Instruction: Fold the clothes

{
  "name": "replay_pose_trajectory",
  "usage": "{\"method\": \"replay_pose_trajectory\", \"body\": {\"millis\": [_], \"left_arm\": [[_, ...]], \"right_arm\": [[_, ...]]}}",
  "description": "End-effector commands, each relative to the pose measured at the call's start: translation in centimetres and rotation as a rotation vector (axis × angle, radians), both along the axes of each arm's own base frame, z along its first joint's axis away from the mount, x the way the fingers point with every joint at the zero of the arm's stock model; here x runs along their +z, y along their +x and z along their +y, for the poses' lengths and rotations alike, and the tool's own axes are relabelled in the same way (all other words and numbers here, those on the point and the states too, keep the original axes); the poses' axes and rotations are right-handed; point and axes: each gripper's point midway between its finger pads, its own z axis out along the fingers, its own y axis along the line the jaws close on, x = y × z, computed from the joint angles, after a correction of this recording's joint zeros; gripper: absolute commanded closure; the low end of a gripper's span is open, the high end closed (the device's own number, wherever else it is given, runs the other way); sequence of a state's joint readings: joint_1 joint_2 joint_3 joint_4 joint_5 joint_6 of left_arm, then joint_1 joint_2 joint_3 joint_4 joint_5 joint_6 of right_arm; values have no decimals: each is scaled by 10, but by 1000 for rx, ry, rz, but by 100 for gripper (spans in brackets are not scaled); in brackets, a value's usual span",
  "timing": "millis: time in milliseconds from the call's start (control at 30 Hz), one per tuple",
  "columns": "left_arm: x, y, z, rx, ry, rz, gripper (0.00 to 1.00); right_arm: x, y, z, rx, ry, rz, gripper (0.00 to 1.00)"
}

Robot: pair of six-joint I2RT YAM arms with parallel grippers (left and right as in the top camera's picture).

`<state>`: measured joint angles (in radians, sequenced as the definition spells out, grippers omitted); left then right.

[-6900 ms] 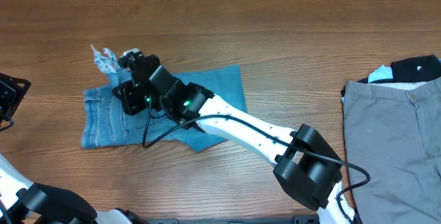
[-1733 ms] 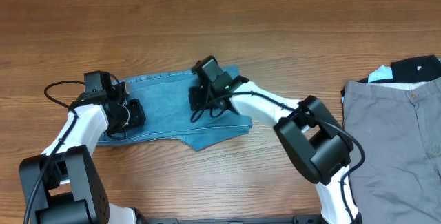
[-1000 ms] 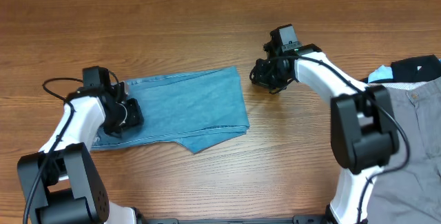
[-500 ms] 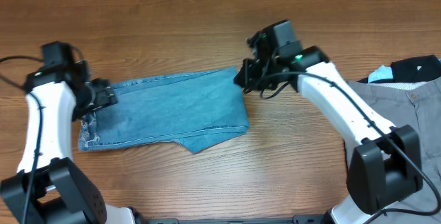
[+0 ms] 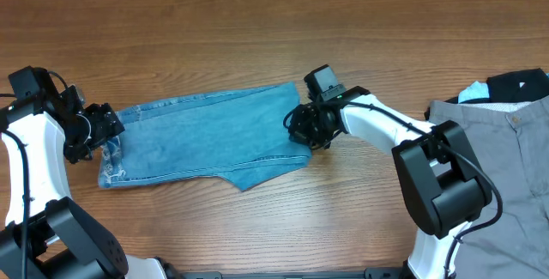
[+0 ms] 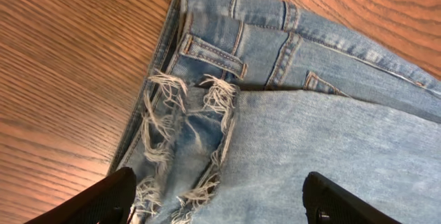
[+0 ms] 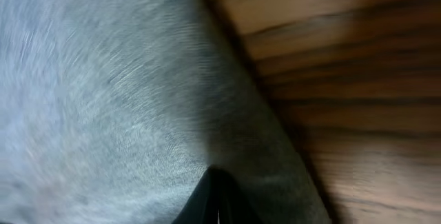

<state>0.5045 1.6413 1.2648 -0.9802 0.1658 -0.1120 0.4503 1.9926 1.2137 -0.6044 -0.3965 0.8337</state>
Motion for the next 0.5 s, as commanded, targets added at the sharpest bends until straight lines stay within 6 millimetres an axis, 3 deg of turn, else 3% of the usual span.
{"method": "replay_pose_trajectory", "body": {"millis": [0,300,467], "left_arm": [[4,3,-4,-19,-15,-22,20],[6,6,-10,-47,-43,-41,16],[-2,-2,-28,-115,-119,-18,15]], "right_arm": [[-40,-3,-59,-207,-200,119,96],[-38,20,-132,-374,-201,151,96],[-22,41,-129,-253,-113,57,96]]}}
